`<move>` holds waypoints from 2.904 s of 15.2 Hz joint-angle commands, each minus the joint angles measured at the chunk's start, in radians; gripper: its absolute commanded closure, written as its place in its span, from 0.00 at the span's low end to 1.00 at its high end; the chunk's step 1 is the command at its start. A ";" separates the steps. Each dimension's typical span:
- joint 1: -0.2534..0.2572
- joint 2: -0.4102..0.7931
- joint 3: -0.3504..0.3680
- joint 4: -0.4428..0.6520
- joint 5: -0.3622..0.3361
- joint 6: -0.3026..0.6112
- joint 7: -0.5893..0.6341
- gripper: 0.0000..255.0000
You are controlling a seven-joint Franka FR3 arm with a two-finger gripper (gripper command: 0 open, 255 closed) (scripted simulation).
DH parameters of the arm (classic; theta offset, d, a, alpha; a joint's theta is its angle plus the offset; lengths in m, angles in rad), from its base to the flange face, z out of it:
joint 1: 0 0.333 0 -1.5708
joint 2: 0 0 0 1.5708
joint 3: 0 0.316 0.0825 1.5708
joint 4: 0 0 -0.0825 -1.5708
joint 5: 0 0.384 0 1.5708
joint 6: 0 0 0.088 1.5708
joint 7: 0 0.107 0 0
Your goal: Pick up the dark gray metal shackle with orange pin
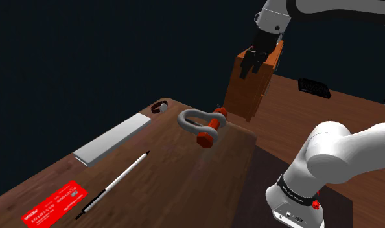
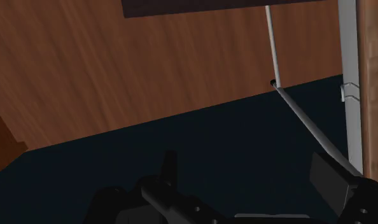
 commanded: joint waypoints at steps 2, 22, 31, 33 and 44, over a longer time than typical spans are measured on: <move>0.012 0.017 0.021 0.008 0.009 -0.005 0.011 0.00; 0.182 0.409 0.355 0.223 0.124 -0.063 0.209 0.00; 0.185 0.410 0.361 0.151 0.127 0.010 0.214 1.00; 0.185 0.410 0.361 0.151 0.127 0.010 0.214 1.00; 0.182 0.409 0.356 0.215 0.124 -0.055 0.209 1.00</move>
